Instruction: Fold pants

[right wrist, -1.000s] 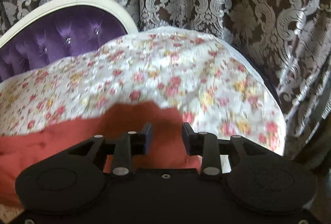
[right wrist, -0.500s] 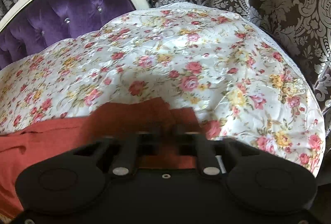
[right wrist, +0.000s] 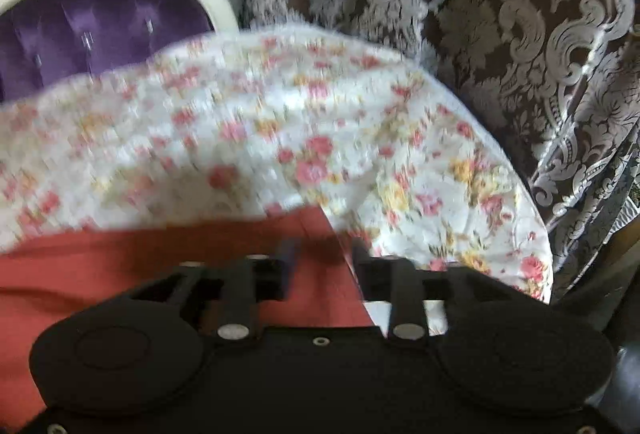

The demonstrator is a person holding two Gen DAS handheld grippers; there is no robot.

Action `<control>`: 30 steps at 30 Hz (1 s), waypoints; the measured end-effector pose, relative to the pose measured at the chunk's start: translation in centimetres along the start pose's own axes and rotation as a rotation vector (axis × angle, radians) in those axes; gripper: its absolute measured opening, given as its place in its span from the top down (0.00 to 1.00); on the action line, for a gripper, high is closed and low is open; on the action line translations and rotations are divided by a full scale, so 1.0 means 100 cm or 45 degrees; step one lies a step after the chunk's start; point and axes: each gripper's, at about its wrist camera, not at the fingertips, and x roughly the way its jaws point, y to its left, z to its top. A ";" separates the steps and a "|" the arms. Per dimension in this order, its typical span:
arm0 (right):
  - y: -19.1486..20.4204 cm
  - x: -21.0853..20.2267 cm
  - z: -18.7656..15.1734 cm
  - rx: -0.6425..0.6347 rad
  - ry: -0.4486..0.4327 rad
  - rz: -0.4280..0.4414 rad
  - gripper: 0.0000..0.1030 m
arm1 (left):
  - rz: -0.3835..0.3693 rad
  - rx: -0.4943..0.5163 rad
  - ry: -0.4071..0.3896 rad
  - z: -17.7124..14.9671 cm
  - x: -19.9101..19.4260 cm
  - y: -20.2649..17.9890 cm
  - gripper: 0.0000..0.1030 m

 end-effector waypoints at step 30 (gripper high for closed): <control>0.316 -0.094 -0.088 -0.759 0.059 0.901 0.62 | -0.164 -0.044 0.018 -0.016 -0.002 0.038 0.82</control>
